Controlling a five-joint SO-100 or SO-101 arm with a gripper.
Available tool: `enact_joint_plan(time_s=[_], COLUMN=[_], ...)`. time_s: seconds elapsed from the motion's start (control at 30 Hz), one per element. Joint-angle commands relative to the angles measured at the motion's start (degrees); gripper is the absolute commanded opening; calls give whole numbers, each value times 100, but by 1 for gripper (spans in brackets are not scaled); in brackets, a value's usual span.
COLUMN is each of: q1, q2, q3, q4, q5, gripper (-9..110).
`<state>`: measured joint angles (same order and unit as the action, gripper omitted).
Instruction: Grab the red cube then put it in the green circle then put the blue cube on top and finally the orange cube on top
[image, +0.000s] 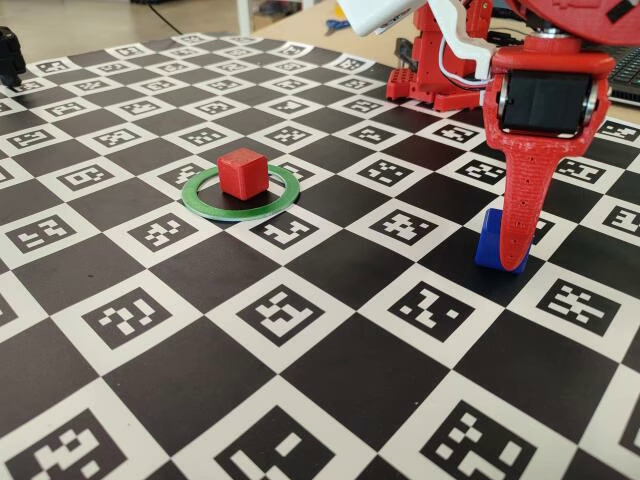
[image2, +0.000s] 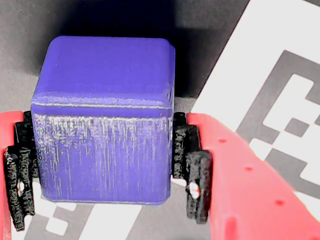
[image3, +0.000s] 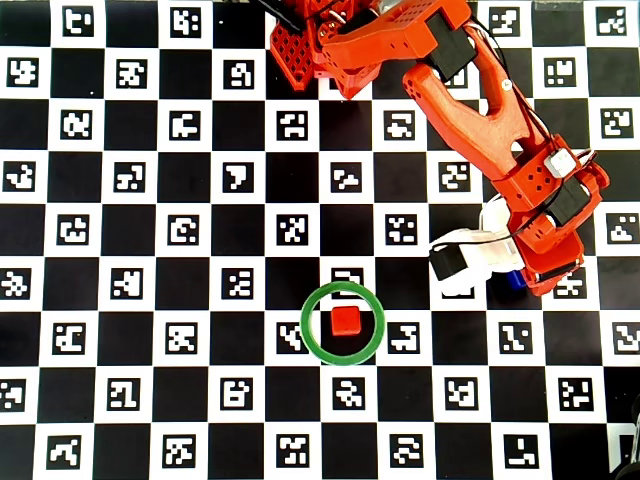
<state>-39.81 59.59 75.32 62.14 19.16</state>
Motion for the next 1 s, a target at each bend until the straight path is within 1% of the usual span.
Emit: enact_joint_plan(time_s=[0.0, 0.23, 0.5, 0.77, 0.97], q1=[70, 123, 360, 984, 1635], q2=[158, 580, 1248, 2127, 2830], q3=[-193, -211, -158, 255, 378], q4=[0, 264, 721, 940, 1371], q5=[-44, -167, -598, -861, -1125], gripper=[4, 4, 3, 3, 3])
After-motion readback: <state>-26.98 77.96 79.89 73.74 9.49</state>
